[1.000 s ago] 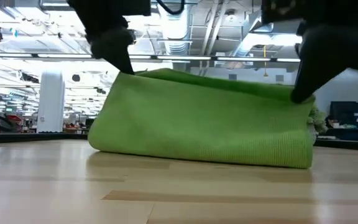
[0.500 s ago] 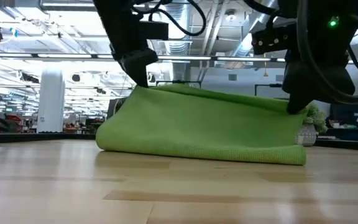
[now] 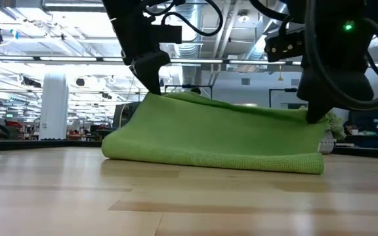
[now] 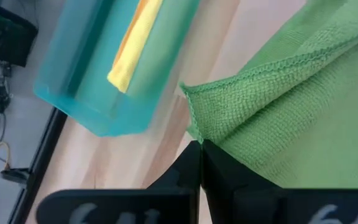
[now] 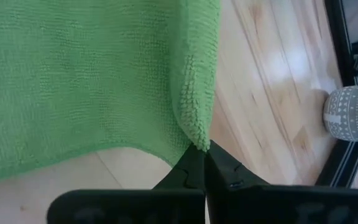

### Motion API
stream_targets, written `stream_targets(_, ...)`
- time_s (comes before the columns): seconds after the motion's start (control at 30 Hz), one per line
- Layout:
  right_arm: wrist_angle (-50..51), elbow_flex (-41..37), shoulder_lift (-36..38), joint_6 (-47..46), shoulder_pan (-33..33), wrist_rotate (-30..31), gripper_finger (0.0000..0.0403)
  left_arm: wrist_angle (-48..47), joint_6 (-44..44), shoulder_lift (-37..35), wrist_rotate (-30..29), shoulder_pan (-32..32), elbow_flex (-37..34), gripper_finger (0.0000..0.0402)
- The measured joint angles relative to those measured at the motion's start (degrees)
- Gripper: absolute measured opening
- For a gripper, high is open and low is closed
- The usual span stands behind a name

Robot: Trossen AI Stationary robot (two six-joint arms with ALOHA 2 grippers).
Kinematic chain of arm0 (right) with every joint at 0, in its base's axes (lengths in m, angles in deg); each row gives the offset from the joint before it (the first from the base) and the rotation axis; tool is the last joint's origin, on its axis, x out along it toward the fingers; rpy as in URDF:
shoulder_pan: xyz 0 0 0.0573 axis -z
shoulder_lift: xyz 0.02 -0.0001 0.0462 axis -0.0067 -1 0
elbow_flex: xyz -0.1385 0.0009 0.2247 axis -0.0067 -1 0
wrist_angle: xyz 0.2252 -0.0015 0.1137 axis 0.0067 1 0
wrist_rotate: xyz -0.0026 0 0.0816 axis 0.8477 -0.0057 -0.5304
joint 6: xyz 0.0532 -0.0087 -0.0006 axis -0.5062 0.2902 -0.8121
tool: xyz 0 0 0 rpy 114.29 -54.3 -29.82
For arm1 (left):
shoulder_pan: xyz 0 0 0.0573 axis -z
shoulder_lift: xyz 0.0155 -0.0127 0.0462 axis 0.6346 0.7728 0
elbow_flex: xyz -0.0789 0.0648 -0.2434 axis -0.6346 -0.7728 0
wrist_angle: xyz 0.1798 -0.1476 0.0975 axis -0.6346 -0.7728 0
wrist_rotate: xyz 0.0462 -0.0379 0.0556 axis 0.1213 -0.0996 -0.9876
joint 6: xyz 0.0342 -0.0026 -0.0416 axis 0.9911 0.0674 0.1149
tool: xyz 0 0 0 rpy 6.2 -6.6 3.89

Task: Roll microfiber towels into tight, uniform cylinder then place into a basket
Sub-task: Fold the green microfiber towel

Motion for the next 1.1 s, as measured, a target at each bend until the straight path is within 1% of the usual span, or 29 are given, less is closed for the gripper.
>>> stream_targets(0.23,-0.7,0.0,0.0,0.0,1.9,0.0,0.0012,-0.02,0.61,0.0,0.53,0.0,0.0,0.0001)
stream_targets(0.33,-0.85,0.0,0.0,-0.02,2.46,-0.09,0.0012,-0.02,1.16,0.0,0.56,0.0,0.0,0.001)
stream_targets(0.53,-1.87,0.0,0.0,0.0,3.61,-0.35,0.0008,0.0,3.73,0.0,0.56,0.0,0.0,0.0054)
stream_targets(0.7,-2.95,0.0,0.0,-0.02,5.04,-0.4,0.0012,-0.35,5.53,0.0,0.69,-0.13,0.0,0.0093)
stream_targets(0.8,-3.91,0.0,0.0,-0.04,6.09,-0.23,0.0012,-1.7,5.14,0.0,3.14,-0.13,0.0,0.0105)
stream_targets(0.93,-3.87,0.0,0.0,-0.04,7.65,-0.44,0.0011,-2.02,6.66,-0.01,9.21,0.28,-0.54,0.0106)
stream_targets(1.0,-3.89,0.0,0.0,-0.04,8.22,-1.05,0.0014,-0.46,8.61,-0.02,11.41,0.87,-2.34,0.0103)
stream_targets(1.1,-3.89,0.0,0.0,0.01,8.6,-1.22,0.0031,3.53,10.63,0.0,12.91,1.37,-6.23,0.0099)
